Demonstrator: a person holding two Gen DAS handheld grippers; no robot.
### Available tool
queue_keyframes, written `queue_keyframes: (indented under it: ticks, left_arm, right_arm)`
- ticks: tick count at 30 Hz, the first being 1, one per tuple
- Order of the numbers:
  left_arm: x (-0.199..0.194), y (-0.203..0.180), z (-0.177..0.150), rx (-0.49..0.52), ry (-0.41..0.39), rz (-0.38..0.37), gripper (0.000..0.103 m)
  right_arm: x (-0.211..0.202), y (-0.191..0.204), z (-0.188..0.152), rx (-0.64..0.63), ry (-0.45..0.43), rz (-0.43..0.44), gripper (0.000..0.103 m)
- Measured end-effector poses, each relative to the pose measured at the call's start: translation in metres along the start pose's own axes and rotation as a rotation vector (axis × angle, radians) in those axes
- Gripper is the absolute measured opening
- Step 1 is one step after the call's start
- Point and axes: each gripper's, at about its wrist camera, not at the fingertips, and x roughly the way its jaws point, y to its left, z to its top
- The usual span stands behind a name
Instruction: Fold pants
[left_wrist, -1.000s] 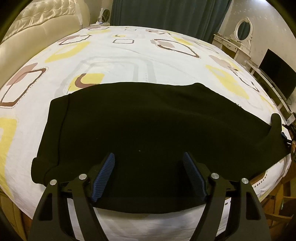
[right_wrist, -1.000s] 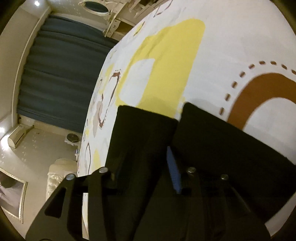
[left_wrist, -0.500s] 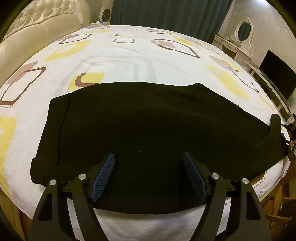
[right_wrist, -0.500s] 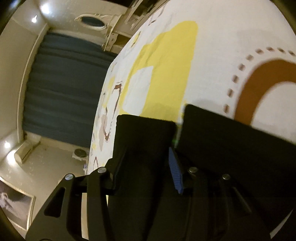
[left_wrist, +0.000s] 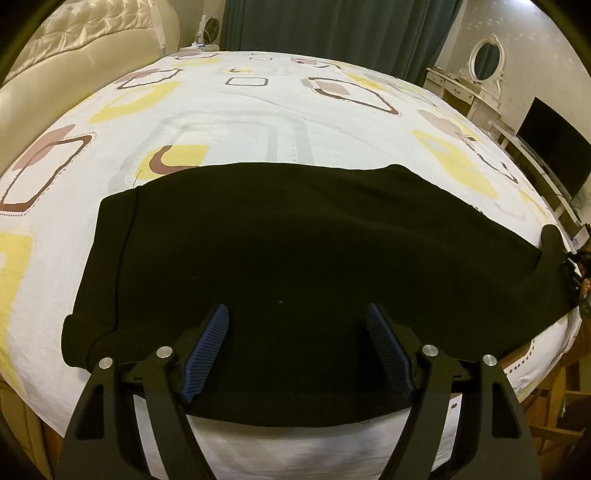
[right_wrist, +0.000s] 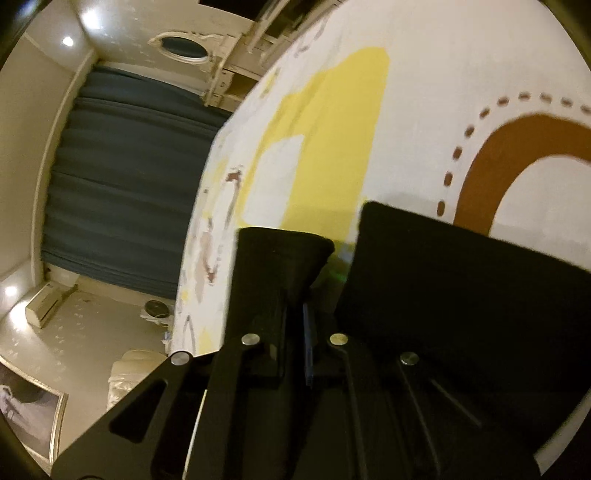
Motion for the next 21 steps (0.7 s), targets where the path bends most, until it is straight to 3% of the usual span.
queue_keyframes:
  ticks: [5, 9, 14, 19, 21]
  left_arm:
    - [0.0, 0.0, 0.0, -0.003, 0.001, -0.003, 0.076]
    - [0.0, 0.001, 0.0, -0.003, 0.001, -0.004, 0.076]
    - [0.001, 0.0, 0.0, 0.008, 0.001, 0.001, 0.076]
    - [0.001, -0.003, -0.002, 0.03, -0.001, 0.013, 0.076]
    - [0.001, -0.004, -0.003, 0.038, -0.002, 0.018, 0.076]
  right_arm:
    - [-0.04, 0.02, 0.004, -0.083, 0.009, 0.017, 0.006]
    - [-0.075, 0.012, 0.003, -0.104, -0.009, 0.006, 0.006]
    - [-0.103, -0.027, -0.002, -0.067, -0.021, -0.041, 0.005]
    - [-0.102, -0.063, -0.013, -0.013, -0.008, -0.099, 0.005]
    - [-0.102, -0.072, -0.017, 0.012, -0.015, -0.084, 0.005]
